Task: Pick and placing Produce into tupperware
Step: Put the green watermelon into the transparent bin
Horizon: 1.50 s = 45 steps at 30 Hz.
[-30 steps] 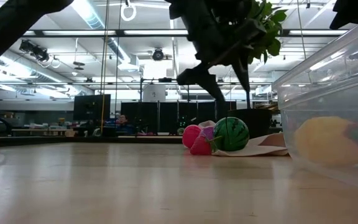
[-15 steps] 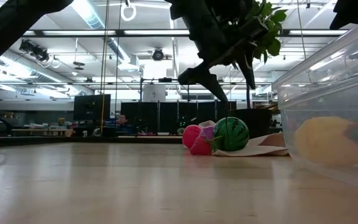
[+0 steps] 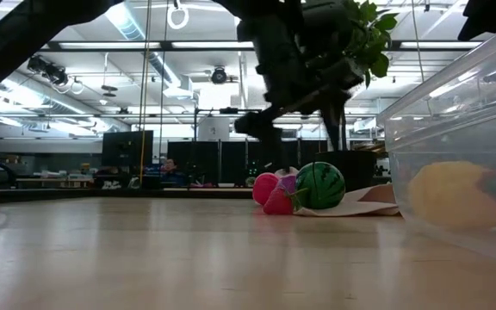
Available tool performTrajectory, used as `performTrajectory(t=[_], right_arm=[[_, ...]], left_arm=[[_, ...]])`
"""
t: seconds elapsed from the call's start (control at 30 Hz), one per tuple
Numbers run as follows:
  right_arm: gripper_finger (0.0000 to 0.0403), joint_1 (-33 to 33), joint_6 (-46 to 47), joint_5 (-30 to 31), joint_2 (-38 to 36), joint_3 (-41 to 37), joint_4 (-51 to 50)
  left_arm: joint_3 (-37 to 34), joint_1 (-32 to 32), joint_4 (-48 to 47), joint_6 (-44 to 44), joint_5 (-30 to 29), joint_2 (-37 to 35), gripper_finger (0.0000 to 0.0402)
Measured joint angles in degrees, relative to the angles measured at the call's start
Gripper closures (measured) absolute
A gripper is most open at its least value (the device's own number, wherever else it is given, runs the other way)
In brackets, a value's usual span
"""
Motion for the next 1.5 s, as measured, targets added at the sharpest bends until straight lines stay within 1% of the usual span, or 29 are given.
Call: performTrajectory(t=[0.07,0.17,0.23,0.3,0.37,0.47,0.9,1.07,1.13,1.23,1.37,1.5], right_arm=[[0.0224,0.0,0.1,-0.3,0.0,0.0,0.1],[0.0224,0.0,0.2,-1.0,0.0,0.0,0.3],[0.0224,0.0,0.2,-1.2,0.0,0.0,0.3],[0.0224,0.0,0.2,-1.2,0.0,0.0,0.3],[0.0224,0.0,0.2,-1.3,0.0,0.0,0.3],[0.0224,0.0,0.2,-1.2,0.0,0.0,0.3],[0.0224,0.0,0.2,-1.2,0.0,0.0,0.3],[0.0224,0.0,0.1,-1.2,0.0,0.0,0.3],[0.0224,0.0,0.1,-1.2,0.0,0.0,0.3],[0.0224,0.0,0.2,-1.2,0.0,0.0,0.3],[0.0224,0.0,0.2,-1.2,0.0,0.0,0.3],[0.0224,0.0,0.2,-1.2,0.0,0.0,0.3]], left_arm=[[0.2,0.0,1.0,-0.4,-0.1,0.8,0.0042],[0.0,0.1,-0.2,0.1,0.2,1.2,0.0042],[0.2,0.1,1.5,0.1,0.4,1.9,0.0041],[0.0,0.1,0.6,0.1,0.8,2.1,0.004],[0.1,0.1,2.8,0.1,0.9,2.5,0.0039],[0.0,0.0,2.7,0.0,1.9,2.7,0.0039],[0.0,0.0,4.6,0.4,2.3,2.8,0.004],[0.0,0.0,4.4,0.5,3.2,4.2,0.004],[0.2,-0.2,6.0,0.5,4.0,5.0,0.004],[0.0,-0.3,5.3,0.4,3.7,5.1,0.0041],[0.1,-0.3,5.8,0.3,1.7,5.1,0.0057],[0.1,-0.1,5.8,0.5,1.6,5.1,0.009]])
